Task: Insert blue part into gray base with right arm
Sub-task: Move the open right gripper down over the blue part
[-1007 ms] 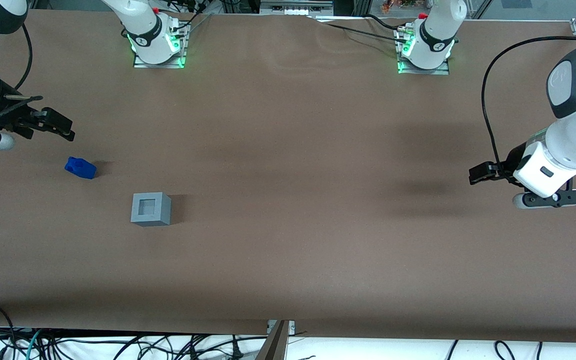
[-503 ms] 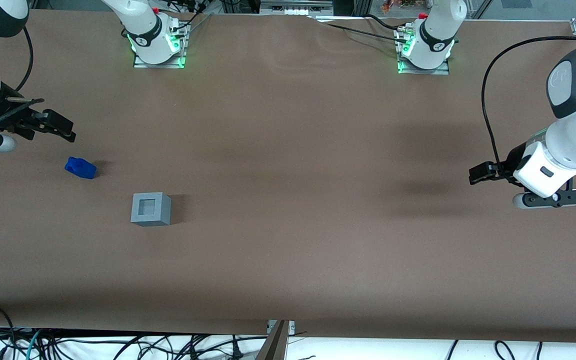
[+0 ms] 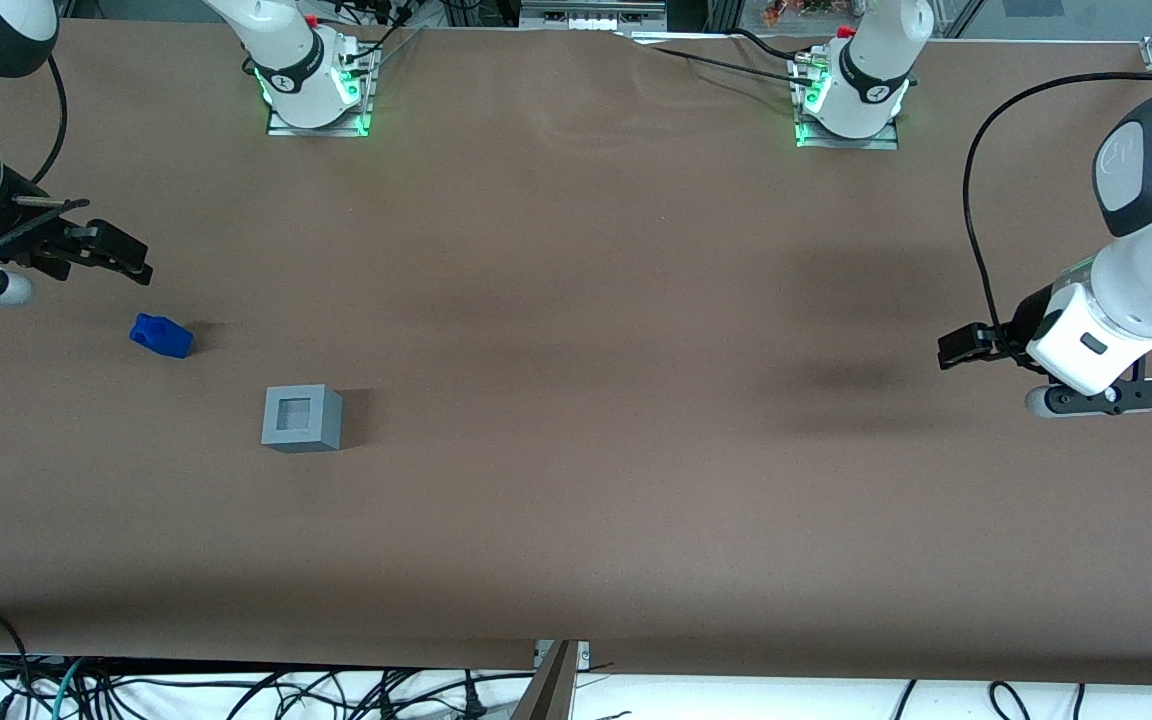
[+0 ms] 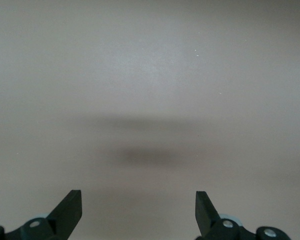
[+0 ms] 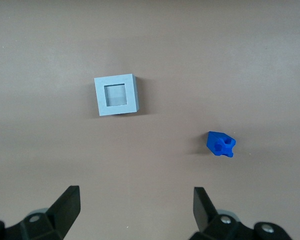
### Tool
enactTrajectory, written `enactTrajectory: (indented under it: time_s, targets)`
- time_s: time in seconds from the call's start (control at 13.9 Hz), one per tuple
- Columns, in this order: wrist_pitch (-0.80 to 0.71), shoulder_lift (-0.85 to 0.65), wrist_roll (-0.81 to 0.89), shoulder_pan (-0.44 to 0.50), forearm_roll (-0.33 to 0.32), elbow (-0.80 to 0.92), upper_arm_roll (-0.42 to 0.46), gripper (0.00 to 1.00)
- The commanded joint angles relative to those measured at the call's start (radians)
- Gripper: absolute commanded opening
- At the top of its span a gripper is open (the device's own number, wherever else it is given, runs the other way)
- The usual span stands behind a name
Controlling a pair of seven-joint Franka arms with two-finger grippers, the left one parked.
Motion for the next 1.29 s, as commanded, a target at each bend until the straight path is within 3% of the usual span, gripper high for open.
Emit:
enactTrajectory:
  time_s: [0.0, 0.29, 0.43, 0.58, 0.79, 1.22]
  targets:
    - [-0.022, 0.014, -0.011, -0.009, -0.007, 0.012, -0.002, 1.00]
    - [-0.077, 0.046, -0.010, -0.022, -0.016, -0.018, -0.084, 1.00]
    - [-0.036, 0.054, -0.010, -0.022, -0.077, -0.066, -0.114, 0.99]
    - [0.082, 0.052, -0.010, -0.025, -0.128, -0.150, -0.131, 0.99]
    - [0.209, 0.052, -0.020, -0.027, -0.120, -0.262, -0.174, 0.99]
    - [0.607, 0.084, -0.111, -0.029, -0.102, -0.504, -0.247, 0.98]
